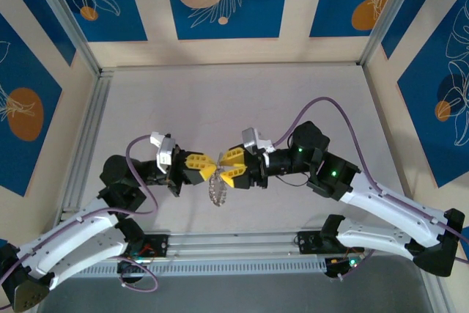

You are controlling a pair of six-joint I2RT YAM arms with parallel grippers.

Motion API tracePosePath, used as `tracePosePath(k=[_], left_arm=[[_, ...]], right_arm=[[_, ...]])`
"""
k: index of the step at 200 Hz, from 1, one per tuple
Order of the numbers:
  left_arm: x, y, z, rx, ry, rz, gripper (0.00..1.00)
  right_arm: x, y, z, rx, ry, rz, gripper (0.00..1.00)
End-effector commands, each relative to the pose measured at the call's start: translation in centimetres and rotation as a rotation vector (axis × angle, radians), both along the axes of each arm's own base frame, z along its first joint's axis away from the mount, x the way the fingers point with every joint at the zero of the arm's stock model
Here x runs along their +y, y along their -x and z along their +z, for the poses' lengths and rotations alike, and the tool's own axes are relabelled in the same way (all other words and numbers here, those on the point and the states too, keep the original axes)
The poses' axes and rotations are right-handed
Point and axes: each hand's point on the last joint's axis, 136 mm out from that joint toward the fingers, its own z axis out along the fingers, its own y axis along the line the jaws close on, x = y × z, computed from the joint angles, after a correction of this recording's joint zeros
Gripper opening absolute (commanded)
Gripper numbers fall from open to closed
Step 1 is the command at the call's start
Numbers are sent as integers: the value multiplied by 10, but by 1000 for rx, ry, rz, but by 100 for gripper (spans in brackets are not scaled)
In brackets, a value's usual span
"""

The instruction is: Put the keys on the keyring

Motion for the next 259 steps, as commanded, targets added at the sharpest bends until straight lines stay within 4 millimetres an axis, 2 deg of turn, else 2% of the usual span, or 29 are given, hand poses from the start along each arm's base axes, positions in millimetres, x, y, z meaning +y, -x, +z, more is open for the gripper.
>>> tracePosePath(k=[1,22,63,146,190,208,234,250,259], left_arm=[[6,4,14,-37,59,5,0],[6,3,13,-34,57,5,0],[5,2,11,-34,60,8,0],[4,1,14,-35,66,7,0],[4,0,18,-36,76,7,0],[4,0,18,-34,76,8,0],[1,-2,15,-19,52,9,0],[0,-4,10,-16,-19,35,0],[1,-5,4,-19,-81,64,9]], right_arm=[[-1,-5,12,-35,-55,-38,35],[-2,-3,15,-42,-66,-34,31],[2,-2,12,-32,-51,-19,11],[15,6,0,11,3,54,13],[17,2,-5,10,15,30,7],[18,-3,-10,16,26,9,0],[15,-13,-12,-4,60,-62,0],[7,-22,-9,-19,98,-115,0],[0,-26,-8,-18,124,-140,0]])
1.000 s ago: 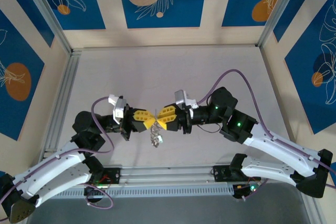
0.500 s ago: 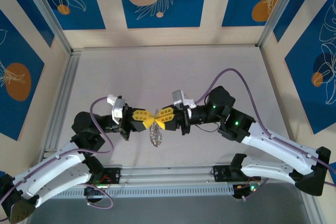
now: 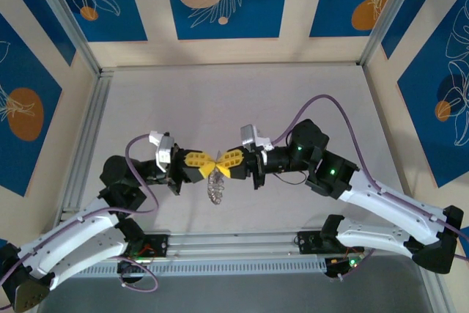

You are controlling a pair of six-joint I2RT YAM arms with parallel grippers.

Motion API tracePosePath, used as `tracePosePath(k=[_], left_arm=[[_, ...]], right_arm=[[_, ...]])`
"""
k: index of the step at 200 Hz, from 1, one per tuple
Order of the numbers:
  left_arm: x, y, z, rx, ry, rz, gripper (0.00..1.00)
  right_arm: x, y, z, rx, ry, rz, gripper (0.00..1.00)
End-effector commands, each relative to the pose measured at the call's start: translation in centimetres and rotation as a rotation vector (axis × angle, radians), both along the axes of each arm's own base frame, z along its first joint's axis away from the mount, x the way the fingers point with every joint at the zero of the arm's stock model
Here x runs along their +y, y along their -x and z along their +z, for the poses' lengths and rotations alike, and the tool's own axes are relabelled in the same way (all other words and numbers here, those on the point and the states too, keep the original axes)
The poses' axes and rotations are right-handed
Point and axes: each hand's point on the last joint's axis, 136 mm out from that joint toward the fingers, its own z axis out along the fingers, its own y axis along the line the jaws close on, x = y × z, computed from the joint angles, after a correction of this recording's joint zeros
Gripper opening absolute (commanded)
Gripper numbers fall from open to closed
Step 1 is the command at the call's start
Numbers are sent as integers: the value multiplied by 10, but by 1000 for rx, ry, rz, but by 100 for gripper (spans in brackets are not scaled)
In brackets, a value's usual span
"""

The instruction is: Put the keys on the keyring

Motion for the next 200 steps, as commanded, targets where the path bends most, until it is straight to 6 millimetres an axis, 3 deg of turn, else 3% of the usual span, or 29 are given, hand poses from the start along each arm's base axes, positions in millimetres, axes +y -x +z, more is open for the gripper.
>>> tracePosePath(k=[1,20,38,84,127,158,200], left_arm=[[3,3,5,-37,-86,38,10],[12,-6,-9,-45,-236,155,29],[22,-11,-19,-46,-351,226,33],[19,-14,-44,-23,-527,205,34],[10,-8,-44,-46,-523,129,35],[8,-5,-40,-67,-517,105,35],[8,2,-39,-78,-510,69,35]], right_arm=[[-7,-22,-17,7,125,-118,0],[-21,-30,-17,19,184,-161,0],[-29,-33,-21,35,268,-174,0],[-32,-18,-23,63,401,-77,0],[-23,2,-31,45,506,32,0],[-15,5,-39,33,565,66,0],[-11,2,-29,-3,554,69,0]])
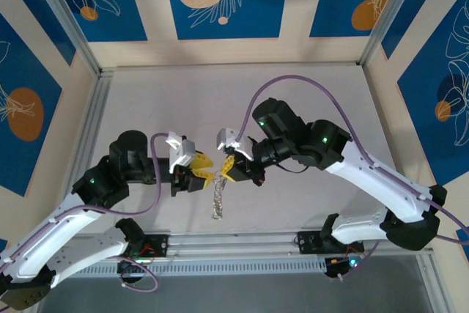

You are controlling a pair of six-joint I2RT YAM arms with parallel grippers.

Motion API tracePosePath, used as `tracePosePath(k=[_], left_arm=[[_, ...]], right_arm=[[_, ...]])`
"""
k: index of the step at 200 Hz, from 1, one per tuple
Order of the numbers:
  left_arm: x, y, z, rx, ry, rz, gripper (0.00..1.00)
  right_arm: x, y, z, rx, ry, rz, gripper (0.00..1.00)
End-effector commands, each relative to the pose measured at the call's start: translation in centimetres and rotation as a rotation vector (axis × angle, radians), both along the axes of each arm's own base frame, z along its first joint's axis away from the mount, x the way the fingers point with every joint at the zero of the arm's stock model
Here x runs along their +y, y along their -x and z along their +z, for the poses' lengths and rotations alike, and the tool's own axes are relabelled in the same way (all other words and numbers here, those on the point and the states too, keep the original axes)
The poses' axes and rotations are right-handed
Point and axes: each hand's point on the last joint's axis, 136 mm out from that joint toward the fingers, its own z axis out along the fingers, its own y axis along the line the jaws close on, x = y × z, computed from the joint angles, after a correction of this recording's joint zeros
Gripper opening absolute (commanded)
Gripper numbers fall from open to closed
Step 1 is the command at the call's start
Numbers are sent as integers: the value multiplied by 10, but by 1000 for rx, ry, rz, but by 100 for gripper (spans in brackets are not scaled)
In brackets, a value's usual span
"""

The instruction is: Put the keys on the keyring

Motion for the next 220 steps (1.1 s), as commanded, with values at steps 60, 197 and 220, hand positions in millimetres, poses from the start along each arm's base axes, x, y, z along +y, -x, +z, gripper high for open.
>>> tracePosePath(k=[60,197,220], left_arm=[[0,14,17,-46,52,-73,33],[-3,8,14,-43,42,-61,8],[-6,6,11,-33,32,-62,7]], right_arm=[[11,10,20,-49,-21,88,0],[11,12,27,-111,-75,109,0],[11,14,30,-108,-87,118,0]])
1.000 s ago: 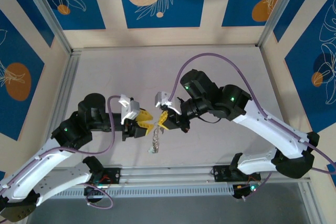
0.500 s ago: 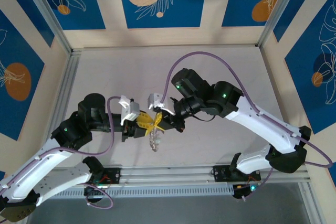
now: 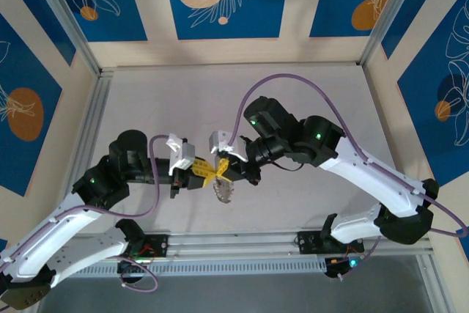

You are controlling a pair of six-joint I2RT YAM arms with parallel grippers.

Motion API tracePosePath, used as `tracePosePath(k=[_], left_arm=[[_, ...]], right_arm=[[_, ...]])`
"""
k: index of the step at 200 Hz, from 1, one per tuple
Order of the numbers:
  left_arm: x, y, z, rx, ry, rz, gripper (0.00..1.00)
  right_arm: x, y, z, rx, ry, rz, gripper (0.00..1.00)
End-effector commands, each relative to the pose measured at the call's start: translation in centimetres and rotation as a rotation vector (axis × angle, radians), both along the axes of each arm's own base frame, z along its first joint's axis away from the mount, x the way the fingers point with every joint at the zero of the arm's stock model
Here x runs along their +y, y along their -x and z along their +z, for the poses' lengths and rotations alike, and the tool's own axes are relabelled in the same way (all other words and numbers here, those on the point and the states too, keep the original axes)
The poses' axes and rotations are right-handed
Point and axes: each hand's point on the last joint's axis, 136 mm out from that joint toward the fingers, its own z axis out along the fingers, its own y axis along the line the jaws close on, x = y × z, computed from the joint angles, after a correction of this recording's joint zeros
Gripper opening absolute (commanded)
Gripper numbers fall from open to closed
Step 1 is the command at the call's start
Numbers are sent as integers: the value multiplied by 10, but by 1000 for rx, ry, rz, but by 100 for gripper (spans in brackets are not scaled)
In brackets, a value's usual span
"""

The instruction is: Put the keys on the keyring

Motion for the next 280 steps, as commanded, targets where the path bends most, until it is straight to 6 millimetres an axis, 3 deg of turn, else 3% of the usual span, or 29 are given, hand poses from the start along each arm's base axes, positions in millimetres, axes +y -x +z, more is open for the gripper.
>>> tracePosePath(k=[1,14,82,155,184,217,280], left_arm=[[-2,-3,5,-8,7,5,6],[-3,-3,5,-4,1,0,0],[-2,-4,15,-40,42,14,0],[-2,1,39,-61,185,3,0],[-2,2,41,-53,216,-1,0],[-1,4,47,-54,251,-8,0],[-2,6,53,-45,301,-26,0]], right_arm=[[0,10,23,-22,-99,50,0],[0,10,24,-24,-102,52,0],[-1,12,30,-27,-153,58,0],[-2,10,8,81,-188,15,26],[-5,6,7,78,-205,-6,24],[-7,5,0,106,-209,-13,14],[-8,3,-3,114,-238,-24,20]])
